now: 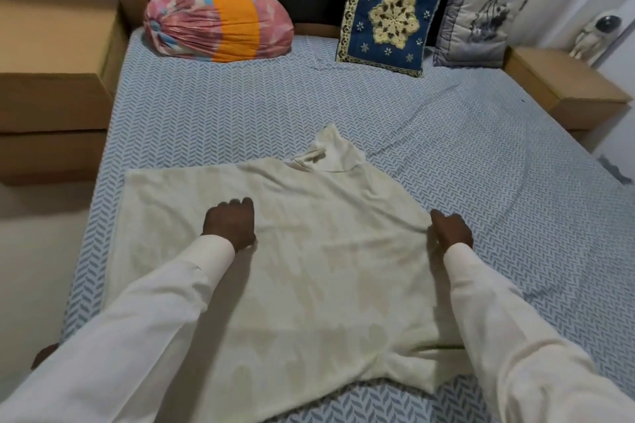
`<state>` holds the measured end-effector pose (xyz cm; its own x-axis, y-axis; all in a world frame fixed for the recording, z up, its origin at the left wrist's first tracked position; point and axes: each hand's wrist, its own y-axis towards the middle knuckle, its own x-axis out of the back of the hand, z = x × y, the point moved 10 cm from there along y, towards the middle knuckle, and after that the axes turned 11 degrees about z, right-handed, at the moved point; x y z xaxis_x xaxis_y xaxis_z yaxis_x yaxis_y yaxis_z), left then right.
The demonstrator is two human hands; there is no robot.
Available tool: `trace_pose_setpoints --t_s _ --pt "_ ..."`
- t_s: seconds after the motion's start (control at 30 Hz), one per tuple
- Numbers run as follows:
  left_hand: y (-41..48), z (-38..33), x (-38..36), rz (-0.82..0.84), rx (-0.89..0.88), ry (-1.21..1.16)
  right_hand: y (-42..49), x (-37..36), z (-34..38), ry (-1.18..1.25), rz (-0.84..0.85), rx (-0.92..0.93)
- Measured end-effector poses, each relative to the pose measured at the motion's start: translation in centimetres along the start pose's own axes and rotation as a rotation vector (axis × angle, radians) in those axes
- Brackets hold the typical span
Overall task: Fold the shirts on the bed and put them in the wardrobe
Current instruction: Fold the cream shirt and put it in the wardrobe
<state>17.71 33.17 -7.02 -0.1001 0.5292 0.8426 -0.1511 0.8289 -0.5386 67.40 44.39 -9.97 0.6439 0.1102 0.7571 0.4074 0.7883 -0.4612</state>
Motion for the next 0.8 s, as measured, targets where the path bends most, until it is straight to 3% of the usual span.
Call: trace_pose_setpoints --t_s 0.07,0.3,0.43,0.63,0.73,0.8 --pt "2.3 1.7 1.4 -0.009 0.049 -0.060 1.5 -1.1 3.3 -0.058 0.017 0.057" --pt "6.1 6.2 -0.5 0.211 0.217 -0.107 3.4 -7.0 17.3 -0.247 0.059 0.331" --pt "6.6 5.9 0.0 0.240 0.238 -0.105 5.2 -10.4 22.9 -0.136 0.156 0.356" --pt "7.6 5.8 0.0 0.262 0.252 -0.065 6.9 -12.7 27.6 -0.281 0.311 0.394" --pt "7.9 5.6 0.0 0.271 0.257 -0.040 10.2 -9.2 27.5 -0.096 0.095 0.363" --pt "7.8 5.6 0.1 0.273 0.258 -0.044 12.4 -9.9 26.0 0.068 0.172 0.329"
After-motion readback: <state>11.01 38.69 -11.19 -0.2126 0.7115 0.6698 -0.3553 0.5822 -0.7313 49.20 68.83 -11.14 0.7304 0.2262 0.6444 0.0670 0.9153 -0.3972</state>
